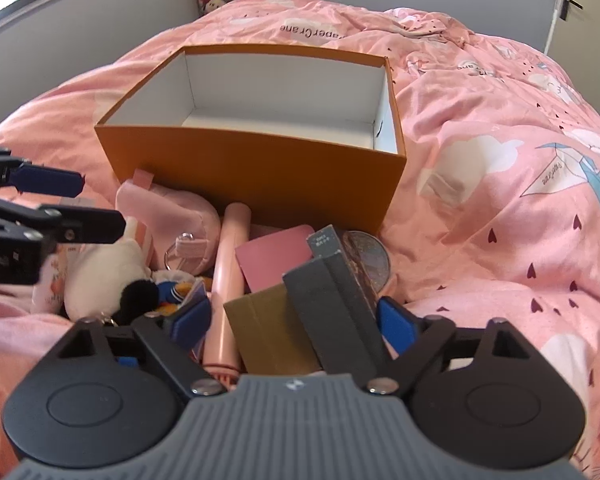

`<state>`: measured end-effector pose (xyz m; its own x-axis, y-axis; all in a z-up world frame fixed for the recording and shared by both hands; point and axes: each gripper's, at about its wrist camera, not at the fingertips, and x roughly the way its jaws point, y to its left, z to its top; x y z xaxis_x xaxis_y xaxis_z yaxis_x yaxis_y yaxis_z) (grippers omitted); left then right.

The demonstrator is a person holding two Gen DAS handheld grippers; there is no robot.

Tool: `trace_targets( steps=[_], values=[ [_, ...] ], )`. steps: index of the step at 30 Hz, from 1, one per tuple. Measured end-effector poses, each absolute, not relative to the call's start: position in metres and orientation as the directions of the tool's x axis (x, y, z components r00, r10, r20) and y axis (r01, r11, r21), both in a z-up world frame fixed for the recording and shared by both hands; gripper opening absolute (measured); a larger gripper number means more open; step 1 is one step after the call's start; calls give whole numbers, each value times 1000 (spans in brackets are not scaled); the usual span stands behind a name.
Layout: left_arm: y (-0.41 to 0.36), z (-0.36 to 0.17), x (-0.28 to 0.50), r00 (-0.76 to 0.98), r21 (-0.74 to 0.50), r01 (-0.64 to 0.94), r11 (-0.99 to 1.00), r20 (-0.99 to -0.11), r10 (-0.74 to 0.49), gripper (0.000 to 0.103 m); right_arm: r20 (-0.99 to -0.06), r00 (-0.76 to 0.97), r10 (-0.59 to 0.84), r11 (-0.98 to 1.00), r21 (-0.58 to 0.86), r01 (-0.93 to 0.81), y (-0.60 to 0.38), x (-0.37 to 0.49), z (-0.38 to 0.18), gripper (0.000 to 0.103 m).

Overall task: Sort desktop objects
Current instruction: 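Grasp the gold box and dark grey box together with the left tool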

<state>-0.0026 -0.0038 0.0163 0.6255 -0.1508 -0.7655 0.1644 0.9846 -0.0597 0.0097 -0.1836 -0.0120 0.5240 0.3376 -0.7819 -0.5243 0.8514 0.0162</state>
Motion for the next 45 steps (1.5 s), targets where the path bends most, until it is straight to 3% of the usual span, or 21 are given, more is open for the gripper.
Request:
trace_targets(
  steps=[8,14,23,28,38,45],
  values=[
    [-26,8,9,552,-113,268,957,-796,-249,65,-826,495,268,795,-101,-599,-180,14,-9,56],
    [-34,-5,25,452,-208,259,943,-837,-309,65,-824,514,241,784,-147,-604,-180,18,-11,41],
    [-40,-26,49,318,-345,140,928,-872,-372,67,-826,503,255,818,-93,-568,-198,33,-11,36],
    [-47,-35,57,270,-397,61,916,-877,-398,72,-835,456,308,837,10,-548,-216,42,-12,36],
    [-56,-55,76,232,-452,-131,882,-879,-416,73,-840,400,367,853,132,-505,-240,52,-14,36],
    [-58,-60,83,262,-462,-260,848,-879,-399,73,-835,406,372,848,128,-515,-241,48,-16,36]
  ],
)
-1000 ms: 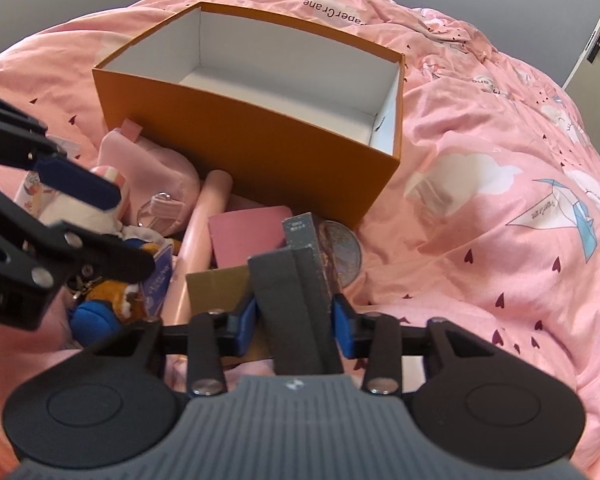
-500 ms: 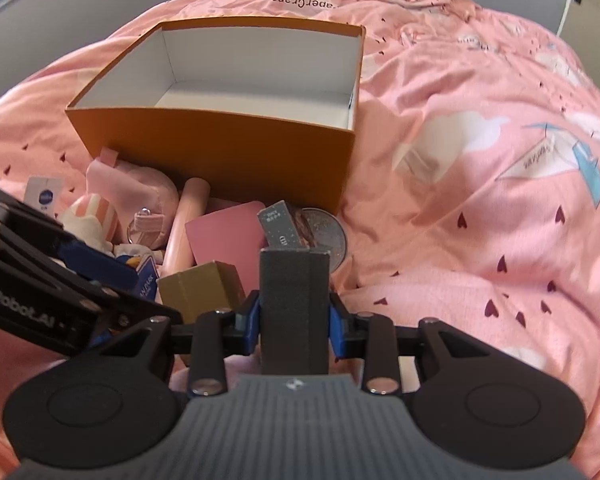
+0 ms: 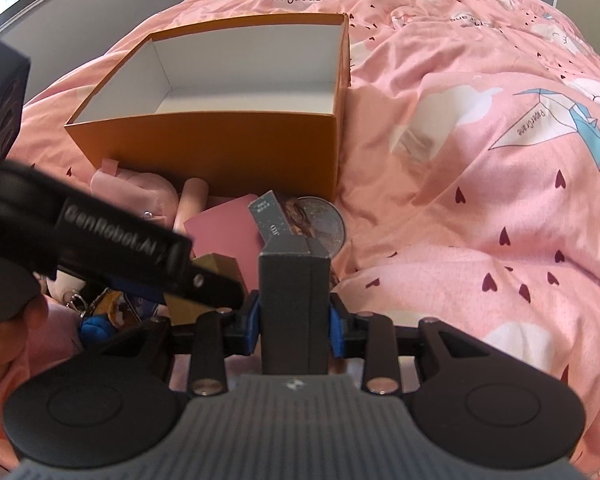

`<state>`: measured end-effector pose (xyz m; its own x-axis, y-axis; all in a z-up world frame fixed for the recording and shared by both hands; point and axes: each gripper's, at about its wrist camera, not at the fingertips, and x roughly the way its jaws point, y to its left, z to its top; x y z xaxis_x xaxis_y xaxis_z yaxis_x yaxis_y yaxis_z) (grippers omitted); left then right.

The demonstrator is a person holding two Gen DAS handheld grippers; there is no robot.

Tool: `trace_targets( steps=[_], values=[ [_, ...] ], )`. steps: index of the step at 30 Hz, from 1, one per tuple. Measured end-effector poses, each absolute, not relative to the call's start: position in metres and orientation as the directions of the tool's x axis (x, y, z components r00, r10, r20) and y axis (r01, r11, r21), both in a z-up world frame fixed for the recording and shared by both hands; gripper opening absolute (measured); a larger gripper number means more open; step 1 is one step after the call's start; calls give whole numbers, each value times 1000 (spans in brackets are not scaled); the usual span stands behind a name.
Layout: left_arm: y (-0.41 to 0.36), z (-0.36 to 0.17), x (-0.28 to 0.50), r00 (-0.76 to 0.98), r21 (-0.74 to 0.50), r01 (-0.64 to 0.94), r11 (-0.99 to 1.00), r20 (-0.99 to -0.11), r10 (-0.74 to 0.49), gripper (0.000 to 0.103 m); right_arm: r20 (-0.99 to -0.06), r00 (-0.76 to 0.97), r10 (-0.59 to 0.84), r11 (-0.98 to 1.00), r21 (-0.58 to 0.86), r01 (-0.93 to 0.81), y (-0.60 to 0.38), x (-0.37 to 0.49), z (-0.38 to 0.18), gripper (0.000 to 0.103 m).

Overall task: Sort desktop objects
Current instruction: 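Grasp the gold box and dark grey box together with the left tool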

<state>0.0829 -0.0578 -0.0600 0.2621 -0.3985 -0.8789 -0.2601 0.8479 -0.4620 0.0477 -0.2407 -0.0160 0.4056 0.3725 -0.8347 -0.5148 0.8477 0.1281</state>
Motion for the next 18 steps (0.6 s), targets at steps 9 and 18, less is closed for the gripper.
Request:
trace_targets(
  steps=[9,18],
  values=[
    [-44,-71,78,252,-463,-359,810,-884,-394,68,-823,433,367,850,108,-515,-236,40,-17,36],
    [-36,-69,76,247,-476,-381,793,-879,-409,57,-811,452,370,852,102,-514,-224,31,-18,37]
  ],
)
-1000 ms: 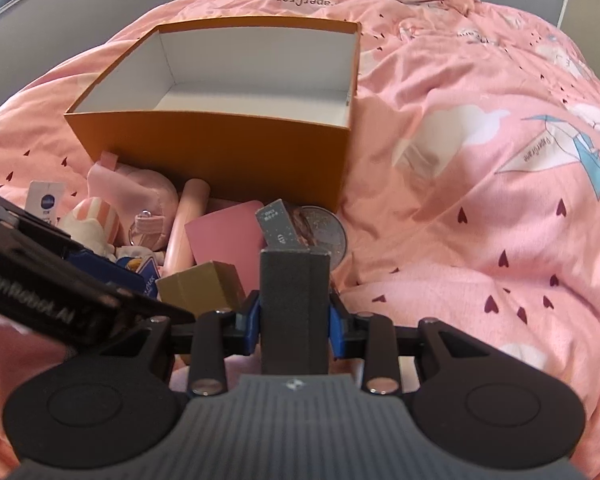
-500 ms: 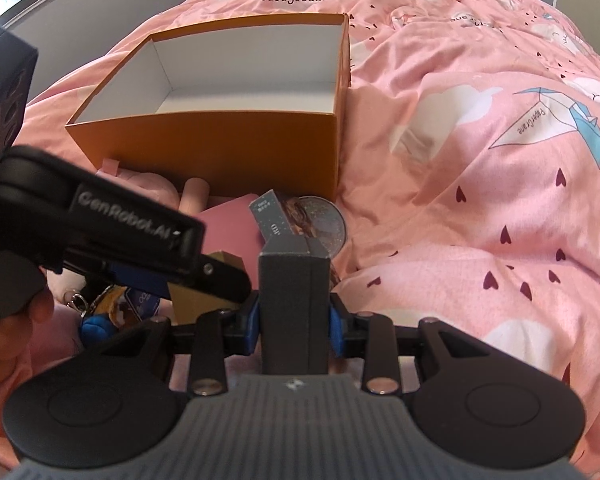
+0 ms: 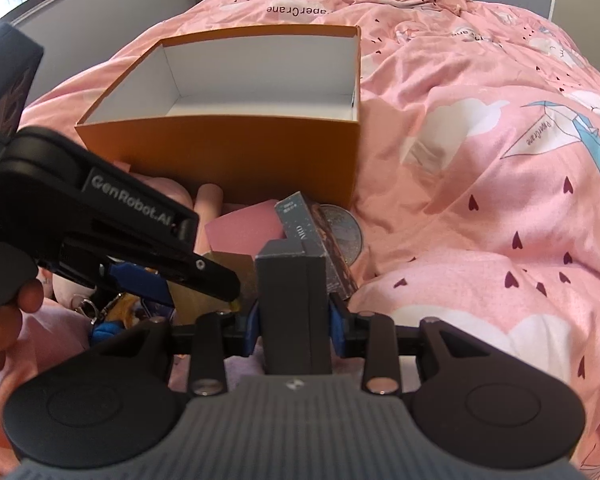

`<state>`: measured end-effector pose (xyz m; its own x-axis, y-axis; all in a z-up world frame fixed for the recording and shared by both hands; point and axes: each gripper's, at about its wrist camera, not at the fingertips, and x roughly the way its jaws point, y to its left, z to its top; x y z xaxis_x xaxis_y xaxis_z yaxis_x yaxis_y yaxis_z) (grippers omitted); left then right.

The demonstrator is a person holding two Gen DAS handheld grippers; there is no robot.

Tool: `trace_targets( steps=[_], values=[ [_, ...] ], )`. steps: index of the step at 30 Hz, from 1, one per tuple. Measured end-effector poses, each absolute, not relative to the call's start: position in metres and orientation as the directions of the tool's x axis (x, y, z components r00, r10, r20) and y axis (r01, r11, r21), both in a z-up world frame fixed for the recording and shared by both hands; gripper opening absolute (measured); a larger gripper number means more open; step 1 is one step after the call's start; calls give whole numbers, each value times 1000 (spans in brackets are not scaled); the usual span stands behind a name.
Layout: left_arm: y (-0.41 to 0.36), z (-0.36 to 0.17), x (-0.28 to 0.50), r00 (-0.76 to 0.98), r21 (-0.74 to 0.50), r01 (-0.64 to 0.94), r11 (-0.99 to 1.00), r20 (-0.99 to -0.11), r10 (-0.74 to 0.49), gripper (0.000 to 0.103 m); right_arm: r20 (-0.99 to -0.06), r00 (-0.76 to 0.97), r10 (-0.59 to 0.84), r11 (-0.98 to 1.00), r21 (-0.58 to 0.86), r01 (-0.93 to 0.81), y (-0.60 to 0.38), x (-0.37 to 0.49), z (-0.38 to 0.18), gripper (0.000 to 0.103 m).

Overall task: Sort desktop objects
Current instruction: 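Grasp the gold box and dark grey box together with the left tool, then lift the two boxes and lower them into the orange box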

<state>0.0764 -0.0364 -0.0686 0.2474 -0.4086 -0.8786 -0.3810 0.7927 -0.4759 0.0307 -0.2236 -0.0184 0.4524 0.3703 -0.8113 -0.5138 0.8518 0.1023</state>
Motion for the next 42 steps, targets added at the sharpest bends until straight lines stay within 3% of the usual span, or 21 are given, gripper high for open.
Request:
trace_targets(
  steps=[6,17,31,42],
  values=[
    [-38,-75,75,248,-468,-400,788,-883,-399,56,-809,460,366,848,86,-522,-222,27,-20,37],
    [-31,-45,62,320,-475,-266,839,-864,-388,55,-776,478,412,853,143,-502,-233,34,-4,36],
    [-8,30,50,470,-385,-34,922,-820,-325,55,-705,463,538,805,265,-531,-221,52,45,35],
    [42,103,86,556,-291,35,956,-789,-261,55,-617,494,613,740,229,-632,-156,97,108,35]
  ],
)
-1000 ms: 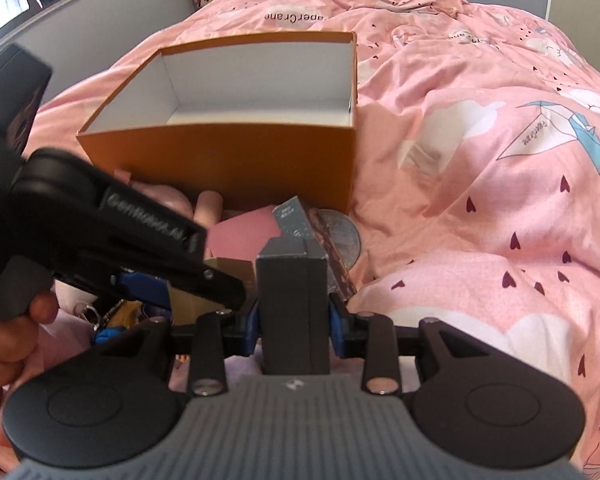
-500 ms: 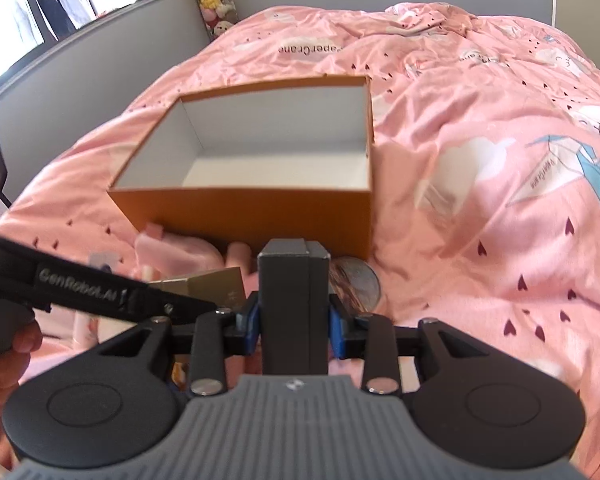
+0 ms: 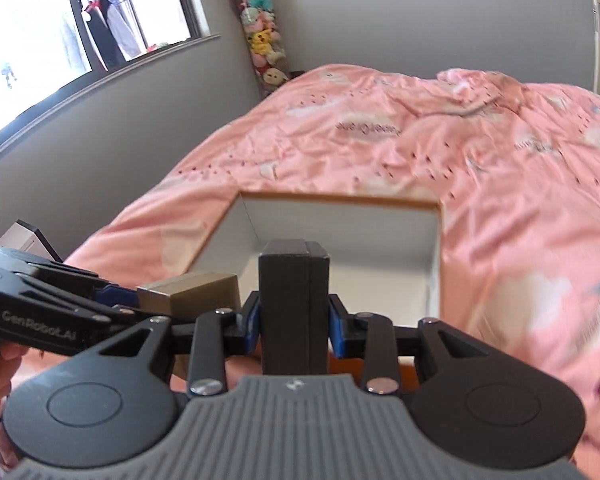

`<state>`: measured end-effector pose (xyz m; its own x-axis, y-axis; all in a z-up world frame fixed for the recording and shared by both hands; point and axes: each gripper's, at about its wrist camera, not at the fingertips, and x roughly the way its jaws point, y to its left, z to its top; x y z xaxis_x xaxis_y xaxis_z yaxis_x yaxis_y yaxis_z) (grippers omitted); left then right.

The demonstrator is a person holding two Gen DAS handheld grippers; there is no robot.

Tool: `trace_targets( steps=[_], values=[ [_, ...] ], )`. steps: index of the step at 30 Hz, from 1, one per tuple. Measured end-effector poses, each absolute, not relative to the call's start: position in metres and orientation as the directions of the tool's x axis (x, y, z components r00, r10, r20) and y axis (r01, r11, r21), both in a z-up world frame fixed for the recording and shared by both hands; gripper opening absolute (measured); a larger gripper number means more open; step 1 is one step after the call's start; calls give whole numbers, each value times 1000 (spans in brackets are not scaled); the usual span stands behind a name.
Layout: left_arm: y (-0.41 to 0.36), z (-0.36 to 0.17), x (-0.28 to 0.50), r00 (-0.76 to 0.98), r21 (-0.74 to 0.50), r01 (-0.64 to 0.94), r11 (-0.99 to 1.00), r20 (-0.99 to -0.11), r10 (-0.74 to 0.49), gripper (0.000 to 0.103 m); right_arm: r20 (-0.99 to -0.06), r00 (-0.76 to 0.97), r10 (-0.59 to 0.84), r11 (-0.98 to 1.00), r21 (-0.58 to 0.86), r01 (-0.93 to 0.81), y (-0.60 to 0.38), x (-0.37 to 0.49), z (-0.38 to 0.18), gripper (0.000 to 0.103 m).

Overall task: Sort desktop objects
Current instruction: 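Lift the two boxes and lower them into the orange box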

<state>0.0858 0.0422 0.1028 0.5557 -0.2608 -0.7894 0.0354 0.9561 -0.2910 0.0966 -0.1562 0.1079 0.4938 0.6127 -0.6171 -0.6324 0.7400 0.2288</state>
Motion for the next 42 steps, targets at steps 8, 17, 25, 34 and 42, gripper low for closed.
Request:
trace_targets(
  steps=[8,17,25,34,42],
  values=[
    [92,81,164,481,-267,-74,961,-854,-200,55,-669,396,629,720,308,-622,-95,166,88,35],
    [134,14,246,297,-221,-198,955,-942,-157,55,-754,324,571,752,323,-575,-34,231,21,35],
    [129,-7,282,217,-90,-218,972,-975,-41,55,-745,243,622,717,417,-559,-20,262,-10,35],
    [110,-25,315,135,78,-207,975,-985,108,54,-741,210,638,723,483,-494,-26,284,-33,35],
    [111,-26,321,116,82,-211,974,-987,108,54,-736,192,649,723,519,-456,-28,290,-44,35]
  ],
)
